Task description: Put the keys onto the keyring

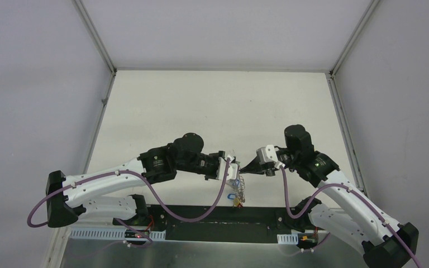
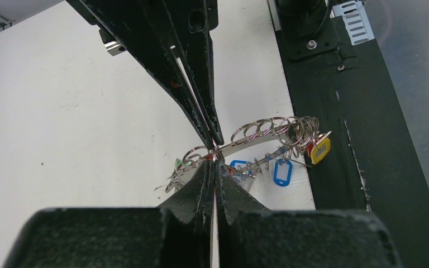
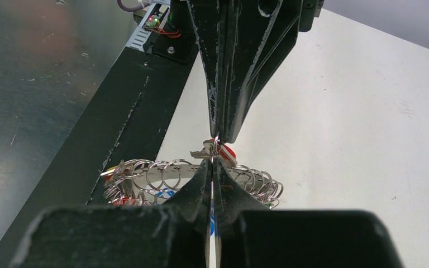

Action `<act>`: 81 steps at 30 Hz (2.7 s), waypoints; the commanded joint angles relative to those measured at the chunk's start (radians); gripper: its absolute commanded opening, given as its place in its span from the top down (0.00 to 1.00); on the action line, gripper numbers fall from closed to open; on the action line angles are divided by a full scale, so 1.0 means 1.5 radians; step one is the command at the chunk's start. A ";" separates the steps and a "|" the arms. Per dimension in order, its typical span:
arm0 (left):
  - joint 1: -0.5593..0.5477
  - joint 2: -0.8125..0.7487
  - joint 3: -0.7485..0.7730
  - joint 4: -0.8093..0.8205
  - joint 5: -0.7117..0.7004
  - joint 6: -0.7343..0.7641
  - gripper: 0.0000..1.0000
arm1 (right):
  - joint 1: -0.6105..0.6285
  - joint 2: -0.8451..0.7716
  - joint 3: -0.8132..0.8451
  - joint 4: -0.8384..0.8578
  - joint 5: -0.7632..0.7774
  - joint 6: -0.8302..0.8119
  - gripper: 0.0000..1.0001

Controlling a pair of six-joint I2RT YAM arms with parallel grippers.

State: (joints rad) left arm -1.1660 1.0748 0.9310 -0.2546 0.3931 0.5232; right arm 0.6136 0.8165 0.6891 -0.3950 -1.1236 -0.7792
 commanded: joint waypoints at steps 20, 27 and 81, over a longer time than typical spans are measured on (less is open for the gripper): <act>-0.032 -0.015 0.021 -0.007 -0.040 0.017 1.00 | 0.005 -0.004 0.007 0.036 -0.028 0.014 1.00; -0.048 -0.018 0.025 -0.018 -0.078 0.022 1.00 | 0.005 -0.002 0.009 0.057 -0.017 0.071 1.00; -0.114 0.006 0.047 -0.016 -0.209 0.068 1.00 | 0.005 0.006 0.012 0.076 0.028 0.188 1.00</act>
State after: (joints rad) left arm -1.3220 1.0966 0.9627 -0.3134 0.0723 0.6151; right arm 0.6178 0.8402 0.6891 -0.3523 -1.0767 -0.5148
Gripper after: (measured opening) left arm 0.007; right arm 0.006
